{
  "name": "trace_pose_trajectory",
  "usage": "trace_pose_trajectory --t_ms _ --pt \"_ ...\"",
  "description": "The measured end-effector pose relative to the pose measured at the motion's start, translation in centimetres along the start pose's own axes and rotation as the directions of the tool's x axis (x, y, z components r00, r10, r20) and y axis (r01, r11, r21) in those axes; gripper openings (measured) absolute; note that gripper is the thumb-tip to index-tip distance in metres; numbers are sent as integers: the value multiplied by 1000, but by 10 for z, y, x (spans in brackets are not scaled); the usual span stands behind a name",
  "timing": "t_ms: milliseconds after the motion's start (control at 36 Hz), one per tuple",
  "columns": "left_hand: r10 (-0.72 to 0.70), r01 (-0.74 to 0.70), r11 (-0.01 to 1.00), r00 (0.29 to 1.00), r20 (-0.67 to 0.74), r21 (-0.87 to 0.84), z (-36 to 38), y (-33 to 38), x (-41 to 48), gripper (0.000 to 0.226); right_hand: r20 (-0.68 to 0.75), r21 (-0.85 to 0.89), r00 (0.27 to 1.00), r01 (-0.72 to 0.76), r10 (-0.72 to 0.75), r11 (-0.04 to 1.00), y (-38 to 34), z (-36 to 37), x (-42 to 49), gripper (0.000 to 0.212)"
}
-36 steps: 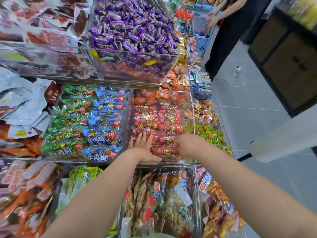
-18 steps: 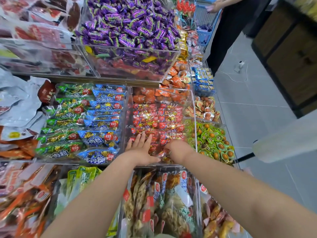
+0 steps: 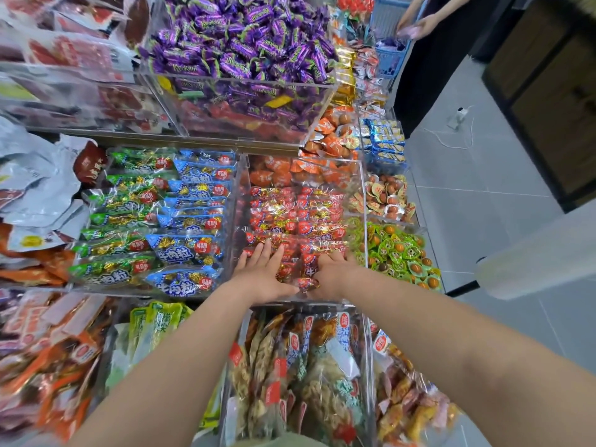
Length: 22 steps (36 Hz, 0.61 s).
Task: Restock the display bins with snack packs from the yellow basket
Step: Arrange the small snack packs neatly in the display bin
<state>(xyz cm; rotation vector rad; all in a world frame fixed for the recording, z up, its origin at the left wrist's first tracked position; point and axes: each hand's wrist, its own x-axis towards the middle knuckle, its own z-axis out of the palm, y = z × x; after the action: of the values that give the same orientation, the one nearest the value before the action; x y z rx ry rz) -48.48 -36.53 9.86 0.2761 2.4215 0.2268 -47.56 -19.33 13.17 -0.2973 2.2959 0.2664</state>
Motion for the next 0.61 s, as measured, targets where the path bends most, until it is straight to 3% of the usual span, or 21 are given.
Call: trace_pose_trajectory --t_ms 56,139,194,250,278,417,528,611 --pt "25 -25 1000 1000 -15 -10 -2 0 -3 103 25 45 999 44 -45 998 5 -6 -4 64" --pt "79 -80 996 996 -44 -28 -6 -1 -9 109 5 305 994 104 -111 947 12 -19 -11 74" --pt "134 -135 991 989 -58 -21 -5 -5 -15 122 -187 375 982 104 -35 921 11 -18 -15 74" --pt "190 -187 981 980 -58 49 -3 -9 -20 132 -358 292 933 72 39 954 4 -8 -18 85" --pt "200 -195 976 978 -52 99 -1 -11 -21 134 -374 263 927 70 34 962 0 -1 -18 89" --pt "139 -120 969 988 -72 217 6 -4 -20 118 -217 387 975 49 39 921 -9 24 -19 78" --pt "136 -121 977 988 -73 177 7 -3 -22 107 -241 449 968 45 72 892 -12 29 -29 65" --pt "138 -126 974 989 -52 186 4 -3 -23 107 -350 453 930 66 109 889 -12 30 -38 54"
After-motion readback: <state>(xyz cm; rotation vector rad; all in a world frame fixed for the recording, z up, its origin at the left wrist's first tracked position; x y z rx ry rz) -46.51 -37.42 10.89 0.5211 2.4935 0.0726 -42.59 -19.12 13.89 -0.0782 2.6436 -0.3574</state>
